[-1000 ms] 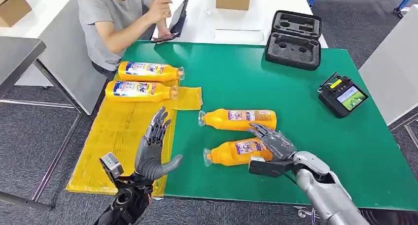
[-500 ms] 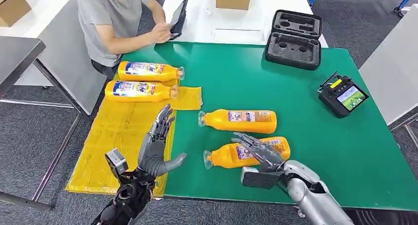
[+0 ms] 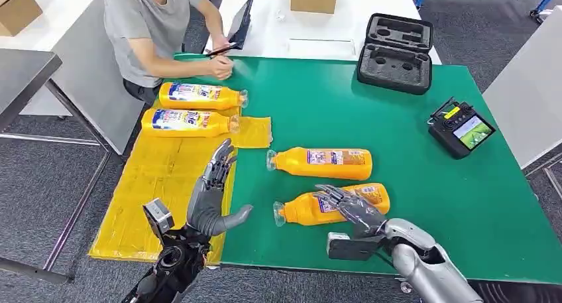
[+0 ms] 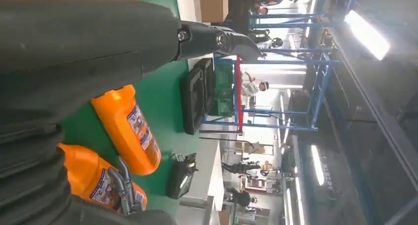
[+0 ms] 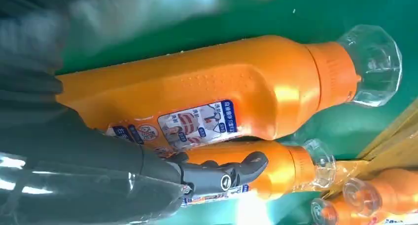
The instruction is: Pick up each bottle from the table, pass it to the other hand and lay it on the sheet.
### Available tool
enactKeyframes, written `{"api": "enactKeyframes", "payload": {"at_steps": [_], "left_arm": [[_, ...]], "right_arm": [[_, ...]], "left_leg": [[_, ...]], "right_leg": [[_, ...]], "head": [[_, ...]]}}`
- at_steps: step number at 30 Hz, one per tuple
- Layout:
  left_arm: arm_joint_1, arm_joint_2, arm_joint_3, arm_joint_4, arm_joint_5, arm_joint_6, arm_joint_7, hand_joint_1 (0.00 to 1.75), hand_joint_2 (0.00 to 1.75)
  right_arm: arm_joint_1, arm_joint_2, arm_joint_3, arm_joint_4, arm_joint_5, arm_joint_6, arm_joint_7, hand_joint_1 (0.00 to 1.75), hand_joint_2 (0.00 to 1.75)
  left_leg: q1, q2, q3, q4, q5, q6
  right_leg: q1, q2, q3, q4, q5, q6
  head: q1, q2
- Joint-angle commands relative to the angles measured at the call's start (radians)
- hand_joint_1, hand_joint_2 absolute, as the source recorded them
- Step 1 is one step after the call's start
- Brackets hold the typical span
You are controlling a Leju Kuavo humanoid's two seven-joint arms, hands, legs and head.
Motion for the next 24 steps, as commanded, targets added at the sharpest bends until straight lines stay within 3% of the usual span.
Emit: {"api": "enactKeyframes", "payload": {"at_steps": [1, 11, 24], "left_arm": [[-0.035, 0.021, -0.027, 0.053, -0.001, 0.002, -0.070, 0.00, 1.75], [-0.032, 0.025, -0.030, 0.057, -0.006, 0.015, -0.070, 0.00, 1.75], [-0.033, 0.021, -0.032, 0.060, -0.005, 0.019, -0.070, 0.00, 1.75]], "right_arm": [[-0.072, -0.024, 0.063, 0.061, 0.045, 0.013, 0.053, 0.00, 1.75], [-0.203, -0.020, 0.039, 0.236, 0.058, 0.007, 0.074, 0.00, 1.75], [-0.279, -0.019, 0.058, 0.276, 0.057, 0.016, 0.049, 0.00, 1.75]], "left_leg": [[0.001, 0.002, 0.002, -0.001, 0.000, -0.002], [-0.001, 0.002, 0.002, -0.001, 0.000, -0.001], [-0.001, 0.003, 0.001, 0.000, 0.000, -0.001]], "right_leg": [[0.001, 0.001, 0.002, -0.001, 0.000, -0.002], [-0.001, 0.002, 0.001, -0.001, 0.001, -0.001], [-0.001, 0.002, 0.000, 0.000, 0.001, -0.001]], "head": [[0.000, 0.000], [0.000, 0.000], [0.000, 0.000]]}}
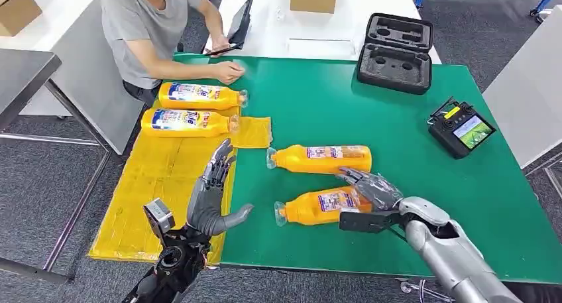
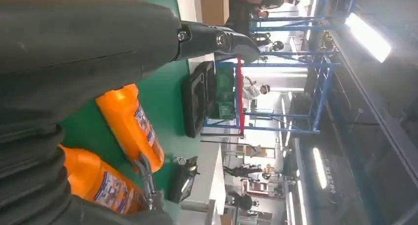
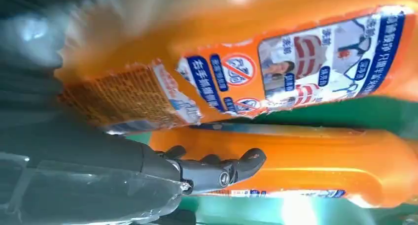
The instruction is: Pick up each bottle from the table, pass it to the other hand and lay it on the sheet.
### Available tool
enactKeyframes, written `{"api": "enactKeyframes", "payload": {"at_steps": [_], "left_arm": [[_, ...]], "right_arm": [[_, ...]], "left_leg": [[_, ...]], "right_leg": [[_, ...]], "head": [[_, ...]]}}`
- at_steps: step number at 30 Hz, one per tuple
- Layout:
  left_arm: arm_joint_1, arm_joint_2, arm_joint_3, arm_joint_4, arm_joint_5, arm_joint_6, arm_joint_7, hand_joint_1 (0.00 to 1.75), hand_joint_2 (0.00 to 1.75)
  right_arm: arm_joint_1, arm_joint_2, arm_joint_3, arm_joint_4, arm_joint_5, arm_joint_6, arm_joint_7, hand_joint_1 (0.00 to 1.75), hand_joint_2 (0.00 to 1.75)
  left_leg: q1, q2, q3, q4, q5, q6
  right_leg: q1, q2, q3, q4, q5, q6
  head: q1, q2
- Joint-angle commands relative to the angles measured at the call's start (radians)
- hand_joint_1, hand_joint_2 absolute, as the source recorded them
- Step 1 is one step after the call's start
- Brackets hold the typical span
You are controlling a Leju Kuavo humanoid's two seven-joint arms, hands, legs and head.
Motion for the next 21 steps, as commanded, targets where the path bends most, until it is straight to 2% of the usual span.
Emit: {"api": "enactKeyframes", "payload": {"at_steps": [1, 12, 13, 16, 19, 20, 21], "left_arm": [[-0.033, 0.021, -0.029, 0.060, 0.000, -0.001, -0.070, 0.00, 1.75], [-0.037, 0.025, -0.031, 0.065, -0.004, 0.008, -0.070, 0.00, 1.75], [-0.040, 0.030, -0.035, 0.062, -0.003, 0.010, -0.070, 0.00, 1.75], [-0.040, 0.030, -0.035, 0.062, -0.003, 0.010, -0.070, 0.00, 1.75], [-0.043, 0.030, -0.039, 0.065, -0.004, 0.009, -0.070, 0.00, 1.75], [-0.046, 0.029, -0.041, 0.068, -0.005, 0.008, -0.070, 0.00, 1.75], [-0.048, 0.028, -0.043, 0.070, -0.005, 0.006, -0.070, 0.00, 1.75]], "right_arm": [[-0.110, 0.011, 0.040, 0.103, -0.004, 0.027, -0.016, 0.00, 1.75], [-0.135, 0.020, 0.078, 0.160, -0.004, 0.045, -0.023, 0.00, 1.75], [-0.169, 0.018, 0.109, 0.204, -0.020, 0.107, -0.032, 0.00, 1.75], [-0.169, 0.018, 0.109, 0.204, -0.020, 0.107, -0.032, 0.00, 1.75], [-0.188, 0.007, 0.135, 0.226, -0.038, 0.183, -0.036, 0.00, 1.75], [-0.191, -0.004, 0.145, 0.230, -0.048, 0.214, -0.042, 0.07, 1.75], [-0.193, -0.017, 0.154, 0.230, -0.057, 0.241, -0.046, 0.51, 1.75]], "left_leg": [[0.000, 0.002, 0.001, 0.000, 0.000, -0.001], [0.000, 0.002, 0.002, 0.000, 0.000, -0.002], [0.000, 0.003, 0.002, -0.001, 0.000, -0.002], [0.000, 0.002, 0.001, 0.000, 0.000, -0.001], [0.000, 0.002, 0.002, -0.001, 0.000, -0.001], [0.000, 0.002, 0.001, 0.000, 0.000, -0.001], [0.000, 0.003, 0.002, 0.000, 0.000, -0.002]], "right_leg": [[0.000, 0.002, 0.000, 0.000, 0.001, -0.001], [0.000, 0.002, 0.001, -0.001, 0.000, -0.002], [0.000, 0.002, 0.001, -0.001, 0.001, -0.002], [0.000, 0.001, 0.000, 0.000, 0.000, -0.001], [0.000, 0.001, 0.001, -0.001, 0.001, -0.002], [0.000, 0.002, 0.001, 0.000, 0.001, -0.002], [0.000, 0.002, 0.001, 0.000, 0.001, -0.002]], "head": [[0.000, 0.000], [0.000, 0.000], [0.000, 0.000], [0.000, 0.000], [0.000, 0.000], [0.000, 0.000], [0.000, 0.000]]}}
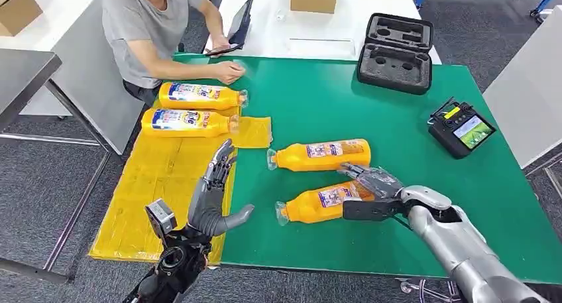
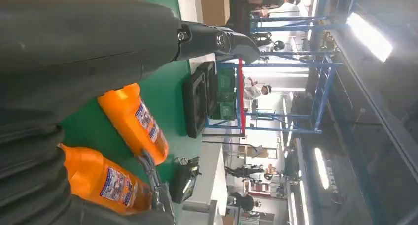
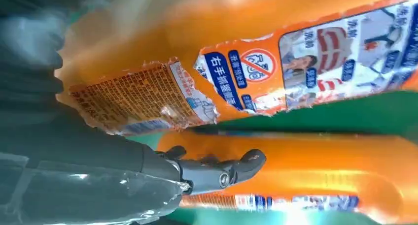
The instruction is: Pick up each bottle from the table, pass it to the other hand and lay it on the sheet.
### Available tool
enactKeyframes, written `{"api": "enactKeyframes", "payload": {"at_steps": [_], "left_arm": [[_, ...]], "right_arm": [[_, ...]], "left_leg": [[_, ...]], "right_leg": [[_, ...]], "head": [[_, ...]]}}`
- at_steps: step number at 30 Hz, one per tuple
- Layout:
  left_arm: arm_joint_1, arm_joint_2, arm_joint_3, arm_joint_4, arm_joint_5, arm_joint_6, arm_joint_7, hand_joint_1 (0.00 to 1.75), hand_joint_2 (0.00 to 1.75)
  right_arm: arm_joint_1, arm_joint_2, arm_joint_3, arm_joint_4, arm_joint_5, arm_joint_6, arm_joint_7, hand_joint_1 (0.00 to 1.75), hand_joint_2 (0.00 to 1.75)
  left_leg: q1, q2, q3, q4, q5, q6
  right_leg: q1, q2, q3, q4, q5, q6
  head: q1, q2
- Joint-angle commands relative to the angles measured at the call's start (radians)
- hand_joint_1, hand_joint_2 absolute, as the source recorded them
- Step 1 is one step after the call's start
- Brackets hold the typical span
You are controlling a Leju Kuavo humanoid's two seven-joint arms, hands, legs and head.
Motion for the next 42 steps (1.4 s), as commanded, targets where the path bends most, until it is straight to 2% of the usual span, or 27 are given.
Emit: {"api": "enactKeyframes", "payload": {"at_steps": [1, 4, 8, 14, 18, 22, 26, 29, 34, 39, 42], "left_arm": [[-0.047, 0.028, -0.035, 0.069, -0.002, -0.006, -0.070, 0.00, 1.75], [-0.048, 0.028, -0.037, 0.070, -0.002, -0.005, -0.070, 0.00, 1.75], [-0.053, 0.028, -0.048, 0.073, -0.001, -0.009, -0.070, 0.00, 1.75], [-0.051, 0.028, -0.057, 0.076, -0.001, -0.005, -0.070, 0.00, 1.75], [-0.059, 0.027, -0.068, 0.078, -0.001, -0.001, -0.070, 0.00, 1.75], [-0.061, 0.026, -0.070, 0.080, -0.004, -0.006, -0.070, 0.00, 1.75], [-0.063, 0.023, -0.072, 0.077, 0.001, -0.007, -0.070, 0.00, 1.75], [-0.063, 0.023, -0.072, 0.077, 0.001, -0.007, -0.070, 0.00, 1.75], [-0.063, 0.022, -0.071, 0.066, 0.009, 0.009, -0.070, 0.00, 1.75], [-0.063, 0.022, -0.068, 0.062, 0.012, 0.018, -0.070, 0.00, 1.75], [-0.045, 0.020, -0.049, 0.023, 0.034, 0.040, -0.070, 0.00, 1.75]], "right_arm": [[-0.094, -0.026, 0.112, 0.121, -0.043, 0.153, -0.015, 1.41, 1.75], [-0.095, -0.035, 0.120, 0.114, -0.046, 0.160, -0.016, 1.41, 1.75], [-0.085, -0.055, 0.142, 0.101, -0.061, 0.191, -0.006, 1.75, 1.75], [-0.066, -0.085, 0.156, 0.072, -0.069, 0.209, 0.010, 1.75, 1.75], [0.002, -0.100, 0.129, -0.010, -0.099, 0.159, 0.066, 1.75, 1.75], [0.017, -0.097, 0.116, -0.022, -0.116, 0.148, 0.069, 1.75, 1.75], [0.067, -0.070, 0.054, -0.054, -0.195, 0.106, 0.017, 1.75, 1.75], [0.067, -0.070, 0.054, -0.054, -0.195, 0.106, 0.017, 1.75, 1.75], [0.098, -0.026, -0.019, -0.064, -0.324, 0.136, -0.068, 1.75, 1.75], [0.112, -0.021, -0.032, -0.076, -0.340, 0.128, -0.085, 1.75, 1.75], [0.148, 0.035, -0.099, -0.106, -0.403, 0.095, -0.148, 1.75, 1.75]], "left_leg": [[0.001, 0.002, 0.001, 0.000, 0.000, -0.002], [0.000, -0.001, 0.002, 0.000, 0.000, -0.001], [0.001, 0.001, 0.002, 0.000, 0.000, -0.002], [0.000, -0.001, 0.003, -0.001, 0.000, -0.002], [0.001, -0.003, 0.003, -0.001, 0.001, -0.001], [0.000, -0.001, 0.002, 0.000, 0.000, -0.001], [0.001, -0.003, 0.004, -0.001, 0.001, -0.001], [0.000, 0.000, 0.004, -0.001, 0.000, -0.001], [0.001, 0.001, 0.004, -0.001, 0.000, -0.002], [0.002, 0.003, 0.005, -0.002, 0.000, -0.003], [0.001, 0.001, 0.004, -0.001, 0.000, -0.002]], "right_leg": [[0.001, 0.001, 0.001, 0.000, 0.000, -0.002], [0.000, -0.001, 0.001, -0.001, 0.000, -0.001], [0.001, 0.000, 0.002, -0.001, 0.000, -0.002], [0.000, -0.001, 0.003, -0.002, 0.000, -0.002], [0.001, -0.003, 0.004, -0.002, 0.000, -0.002], [0.000, -0.002, 0.002, -0.001, 0.000, -0.001], [0.001, -0.003, 0.004, -0.003, 0.000, -0.002], [0.001, -0.001, 0.004, -0.002, 0.000, -0.001], [0.001, 0.000, 0.004, -0.002, 0.001, -0.002], [0.003, 0.002, 0.004, -0.003, 0.001, -0.004], [0.002, 0.000, 0.004, -0.003, 0.001, -0.002]], "head": [[0.000, 0.000], [0.000, 0.000], [0.000, 0.000], [0.000, 0.000], [0.000, 0.000], [0.000, 0.000], [0.000, 0.000], [0.000, 0.000], [0.000, 0.000], [0.000, 0.000], [0.000, 0.000]]}}
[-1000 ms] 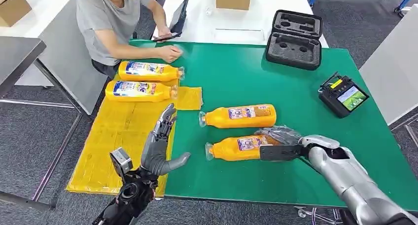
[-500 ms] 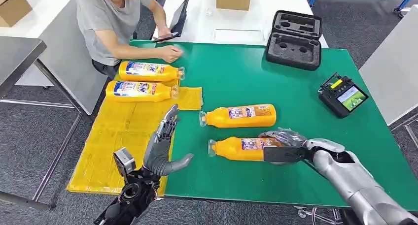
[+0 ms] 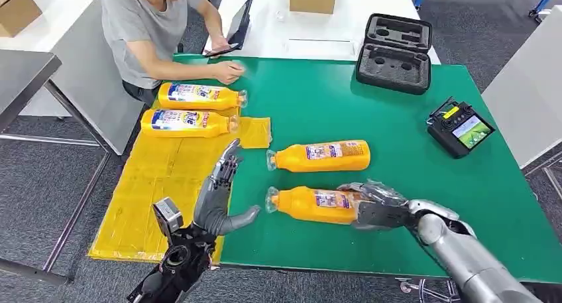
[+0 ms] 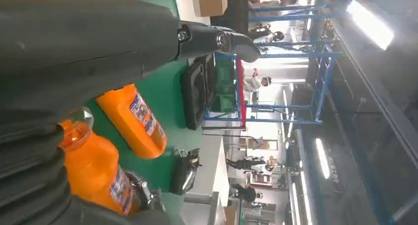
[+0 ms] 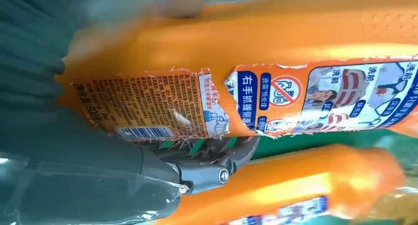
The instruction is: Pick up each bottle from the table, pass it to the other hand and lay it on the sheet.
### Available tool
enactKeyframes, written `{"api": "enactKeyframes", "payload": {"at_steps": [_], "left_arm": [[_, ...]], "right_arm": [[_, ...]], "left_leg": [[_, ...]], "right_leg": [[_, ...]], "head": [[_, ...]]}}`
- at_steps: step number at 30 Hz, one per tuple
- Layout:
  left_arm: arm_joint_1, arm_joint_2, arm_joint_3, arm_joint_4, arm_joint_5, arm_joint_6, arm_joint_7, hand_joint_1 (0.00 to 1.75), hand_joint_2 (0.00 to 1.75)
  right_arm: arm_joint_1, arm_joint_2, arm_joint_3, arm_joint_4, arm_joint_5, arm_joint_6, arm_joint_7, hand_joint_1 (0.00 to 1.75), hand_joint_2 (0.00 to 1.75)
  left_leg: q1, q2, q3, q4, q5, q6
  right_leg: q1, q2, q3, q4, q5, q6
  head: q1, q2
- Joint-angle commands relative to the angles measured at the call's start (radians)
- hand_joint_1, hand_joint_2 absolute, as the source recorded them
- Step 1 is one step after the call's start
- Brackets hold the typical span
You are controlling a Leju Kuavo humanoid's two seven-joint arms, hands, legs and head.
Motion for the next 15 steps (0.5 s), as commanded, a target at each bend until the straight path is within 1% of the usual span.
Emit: {"api": "enactKeyframes", "payload": {"at_steps": [1, 3, 6, 10, 12, 14, 15], "left_arm": [[-0.008, 0.015, 0.009, -0.005, 0.030, 0.032, -0.070, 0.00, 1.75], [0.004, 0.011, 0.022, -0.022, 0.027, 0.039, -0.070, 0.00, 1.75], [0.018, 0.010, 0.031, -0.049, 0.025, 0.051, -0.070, 0.00, 1.75], [0.053, 0.022, 0.041, -0.120, 0.038, 0.093, -0.070, 0.00, 1.75], [0.072, 0.025, 0.049, -0.155, 0.048, 0.105, -0.070, 0.00, 1.75], [0.085, 0.023, 0.059, -0.189, 0.063, 0.124, -0.070, 0.00, 1.75], [0.085, 0.023, 0.059, -0.189, 0.063, 0.124, -0.070, 0.00, 1.75]], "right_arm": [[0.085, 0.109, -0.114, -0.051, -0.070, -0.053, -0.077, 1.75, 1.75], [0.150, 0.151, -0.151, -0.114, -0.064, -0.130, -0.078, 1.75, 1.75], [0.193, 0.185, -0.187, -0.168, -0.066, -0.177, -0.069, 1.75, 1.75], [0.226, 0.233, -0.274, -0.179, -0.131, -0.186, -0.089, 1.75, 1.75], [0.264, 0.260, -0.314, -0.206, -0.149, -0.199, -0.121, 1.75, 1.75], [0.343, 0.304, -0.366, -0.306, -0.174, -0.219, -0.148, 1.75, 1.75], [0.343, 0.304, -0.366, -0.306, -0.174, -0.219, -0.148, 1.75, 1.75]], "left_leg": [[0.002, 0.002, 0.002, -0.001, 0.000, -0.002], [0.001, 0.004, 0.001, -0.001, -0.001, -0.002], [0.001, 0.002, 0.001, -0.002, -0.001, -0.002], [0.001, 0.002, 0.000, 0.000, -0.001, -0.002], [0.001, 0.003, -0.001, -0.001, -0.001, -0.002], [0.001, 0.001, -0.002, -0.001, 0.000, -0.001], [0.001, 0.001, -0.001, -0.001, -0.001, -0.002]], "right_leg": [[0.002, 0.001, 0.002, -0.002, 0.001, -0.003], [0.001, 0.003, 0.001, -0.001, 0.001, -0.002], [0.001, 0.002, 0.002, -0.002, 0.000, -0.003], [0.001, 0.002, 0.000, 0.000, 0.000, -0.002], [0.001, 0.003, -0.001, -0.001, 0.000, -0.003], [0.001, 0.001, -0.002, 0.000, 0.000, -0.001], [0.001, 0.001, 0.000, -0.001, -0.001, -0.002]], "head": [[0.000, 0.000], [0.000, 0.000], [0.000, 0.000], [0.000, 0.000], [0.000, 0.000], [0.000, 0.000], [0.000, 0.000]]}}
